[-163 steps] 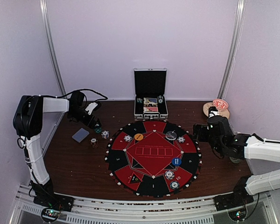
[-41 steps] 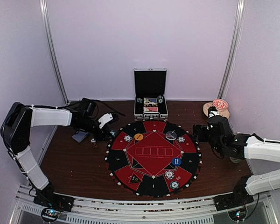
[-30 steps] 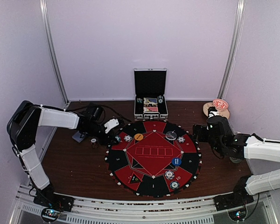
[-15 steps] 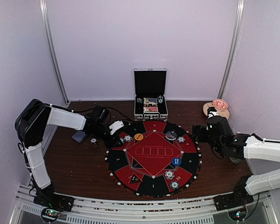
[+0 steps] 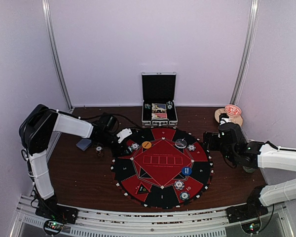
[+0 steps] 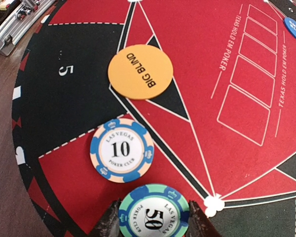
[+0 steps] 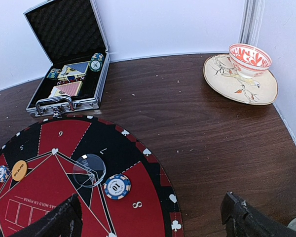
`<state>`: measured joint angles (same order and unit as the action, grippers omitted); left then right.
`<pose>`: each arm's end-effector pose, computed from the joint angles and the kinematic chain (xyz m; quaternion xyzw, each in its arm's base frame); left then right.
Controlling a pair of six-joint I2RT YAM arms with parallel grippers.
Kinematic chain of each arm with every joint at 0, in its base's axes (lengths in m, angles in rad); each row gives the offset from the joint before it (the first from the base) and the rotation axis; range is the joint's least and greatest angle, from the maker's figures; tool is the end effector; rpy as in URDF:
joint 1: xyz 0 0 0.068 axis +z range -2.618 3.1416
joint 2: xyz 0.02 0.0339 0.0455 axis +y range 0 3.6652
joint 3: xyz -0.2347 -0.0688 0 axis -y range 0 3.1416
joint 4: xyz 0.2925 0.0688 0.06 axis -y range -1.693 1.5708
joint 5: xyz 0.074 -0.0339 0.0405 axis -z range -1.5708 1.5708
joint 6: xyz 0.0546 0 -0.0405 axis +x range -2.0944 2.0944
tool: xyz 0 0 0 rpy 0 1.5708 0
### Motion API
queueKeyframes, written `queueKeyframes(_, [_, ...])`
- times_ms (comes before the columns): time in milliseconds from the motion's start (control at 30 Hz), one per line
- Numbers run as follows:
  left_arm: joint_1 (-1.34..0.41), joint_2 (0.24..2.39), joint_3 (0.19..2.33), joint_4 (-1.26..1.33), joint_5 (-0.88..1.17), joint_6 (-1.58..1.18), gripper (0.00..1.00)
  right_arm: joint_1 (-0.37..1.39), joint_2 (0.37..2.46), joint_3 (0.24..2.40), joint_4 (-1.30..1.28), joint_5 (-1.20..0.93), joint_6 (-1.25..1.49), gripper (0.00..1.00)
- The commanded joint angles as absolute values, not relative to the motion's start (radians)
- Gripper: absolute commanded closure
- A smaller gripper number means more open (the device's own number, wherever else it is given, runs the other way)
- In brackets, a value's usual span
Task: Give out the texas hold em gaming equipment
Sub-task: Place the poker chips pile at the big blind area, then pick up the pile of poker chips from the pile of poker chips.
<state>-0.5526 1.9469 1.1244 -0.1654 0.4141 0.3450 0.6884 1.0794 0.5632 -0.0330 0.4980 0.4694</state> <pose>0.3438 -0.2378 0.0547 0.4599 0.8189 -0.2250 0.2593 0.2462 0.1687 0.1646 0.0274 0.8536 0.0793 0.5142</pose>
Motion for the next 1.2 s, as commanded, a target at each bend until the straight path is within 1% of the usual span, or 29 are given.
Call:
queueKeyframes(0, [-0.56,1.968,1.161,-0.148,0.451,0.339,0.72,0.683,1.083,0.575,-0.028,0.506,0.459,0.0])
queueKeyframes(233, [-0.563,1.977,1.168,-0.159,0.454,0.339,0.7,0.683,1.08,0.573,-0.03,0.508,0.46,0.0])
queueKeyframes(500, [-0.564,1.973,1.171,-0.182,0.45,0.345,0.63,0.683,1.076,0.574,-0.031,0.508,0.459,0.0])
queueKeyframes(800, [-0.564,1.97,1.169,-0.187,0.437,0.347,0.42,0.683,1.076,0.573,-0.031,0.509,0.458,0.0])
queueKeyframes(1000, [-0.563,1.946,1.157,-0.187,0.421,0.357,0.33,0.683,1.075,0.574,-0.031,0.509,0.459,0.0])
queueKeyframes(1167, [-0.563,1.87,1.129,-0.19,0.416,0.372,0.28,0.682,1.075,0.573,-0.031,0.509,0.459,0.0])
